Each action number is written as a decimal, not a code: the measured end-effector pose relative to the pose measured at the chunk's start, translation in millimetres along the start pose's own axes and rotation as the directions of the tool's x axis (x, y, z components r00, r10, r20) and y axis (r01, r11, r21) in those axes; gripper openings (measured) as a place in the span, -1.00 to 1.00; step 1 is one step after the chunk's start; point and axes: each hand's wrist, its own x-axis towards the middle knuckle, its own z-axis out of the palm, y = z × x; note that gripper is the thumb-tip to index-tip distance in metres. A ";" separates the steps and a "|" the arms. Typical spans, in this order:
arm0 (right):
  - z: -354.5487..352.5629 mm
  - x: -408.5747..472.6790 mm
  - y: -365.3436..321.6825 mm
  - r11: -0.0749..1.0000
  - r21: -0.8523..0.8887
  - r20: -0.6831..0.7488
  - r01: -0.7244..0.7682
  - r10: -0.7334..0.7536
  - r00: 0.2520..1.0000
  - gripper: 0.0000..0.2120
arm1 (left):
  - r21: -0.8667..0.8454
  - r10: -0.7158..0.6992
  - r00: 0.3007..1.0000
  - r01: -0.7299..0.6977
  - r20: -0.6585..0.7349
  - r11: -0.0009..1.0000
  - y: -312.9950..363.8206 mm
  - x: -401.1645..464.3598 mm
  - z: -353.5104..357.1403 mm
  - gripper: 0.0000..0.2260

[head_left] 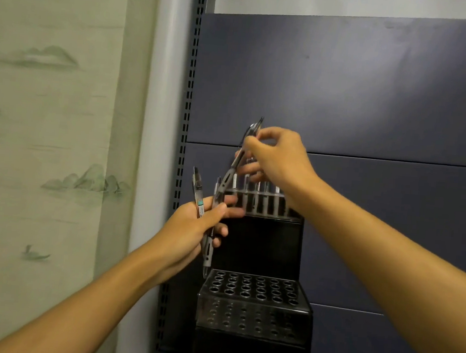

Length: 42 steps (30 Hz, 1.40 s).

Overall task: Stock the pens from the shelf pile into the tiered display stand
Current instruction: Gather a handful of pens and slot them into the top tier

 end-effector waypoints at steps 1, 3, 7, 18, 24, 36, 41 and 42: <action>-2.7 5.9 -3.5 1.000 0.008 -0.020 0.007 -0.007 1.000 -0.89 | 0.025 0.000 1.000 0.000 -0.011 1.000 -0.9 -0.9 -4.1 -0.79; -8.0 18.9 -8.8 1.000 -0.012 -0.056 0.028 -0.028 0.998 -0.87 | 0.031 0.005 0.999 -0.003 -0.041 1.000 -0.7 -1.4 -13.8 -0.79; -14.8 42.8 -5.7 0.987 -0.144 -0.101 0.072 -0.087 0.991 -0.84 | -0.028 0.001 0.996 -0.003 -0.089 1.000 2.5 -0.8 -30.6 -0.79; 4.3 55.1 30.1 0.927 -0.354 -0.014 0.124 -0.138 0.990 -0.70 | -0.037 -0.003 0.993 -0.001 -0.115 0.999 -2.1 2.1 -57.1 -0.80; 10.7 59.3 33.1 0.920 -0.382 0.041 0.089 -0.079 0.996 -0.73 | -0.034 0.002 0.993 -0.006 -0.118 0.999 -2.9 1.4 -62.5 -0.80; 16.4 59.4 49.0 0.830 -0.555 0.132 0.054 0.024 0.991 -0.77 | -0.012 0.013 0.996 -0.015 -0.088 1.000 -1.1 2.9 -59.6 -0.80; 10.3 49.2 45.1 0.871 -0.488 0.093 0.060 -0.017 0.996 -0.78 | -0.019 0.024 0.998 -0.026 -0.066 0.999 0.1 2.1 -54.0 -0.80; 7.9 44.7 41.4 0.885 -0.458 0.095 0.083 -0.045 0.994 -0.78 | -0.025 0.026 0.998 -0.028 -0.063 0.999 1.1 2.1 -52.1 -0.80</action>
